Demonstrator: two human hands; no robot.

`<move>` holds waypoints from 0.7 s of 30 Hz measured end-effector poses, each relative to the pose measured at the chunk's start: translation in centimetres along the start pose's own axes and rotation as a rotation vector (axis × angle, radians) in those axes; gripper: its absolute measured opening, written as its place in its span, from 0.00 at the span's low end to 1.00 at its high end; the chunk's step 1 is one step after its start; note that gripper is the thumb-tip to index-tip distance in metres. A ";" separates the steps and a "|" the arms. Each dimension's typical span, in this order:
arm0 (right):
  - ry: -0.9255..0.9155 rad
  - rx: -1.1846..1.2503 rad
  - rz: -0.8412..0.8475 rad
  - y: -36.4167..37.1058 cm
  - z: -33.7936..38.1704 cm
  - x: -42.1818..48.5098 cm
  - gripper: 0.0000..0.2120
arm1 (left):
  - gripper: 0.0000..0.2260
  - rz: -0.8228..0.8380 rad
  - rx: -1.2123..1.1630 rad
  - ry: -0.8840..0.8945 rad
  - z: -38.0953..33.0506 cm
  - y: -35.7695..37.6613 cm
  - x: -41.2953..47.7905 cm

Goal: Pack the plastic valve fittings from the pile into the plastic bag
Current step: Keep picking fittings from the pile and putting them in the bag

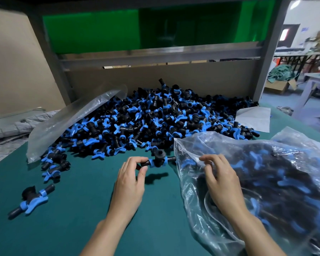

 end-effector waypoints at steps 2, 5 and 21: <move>0.002 0.002 0.001 0.0 0.0 0.0 0.08 | 0.09 -0.002 0.004 0.012 0.0 0.0 0.0; -0.001 -0.002 0.000 0.0 0.0 0.0 0.08 | 0.09 -0.011 0.006 0.023 0.0 0.0 0.0; 0.010 -0.005 -0.007 0.4 -0.4 0.1 0.09 | 0.09 -0.036 -0.020 0.002 0.1 0.0 0.1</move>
Point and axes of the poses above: each hand's wrist, its own x-axis towards the middle knuckle, its own y-axis out of the palm, z = x × y, the point moved 3 cm from there along x, towards the middle knuckle, and after that the axes turned 8 degrees about -x, right-handed, at the moved point
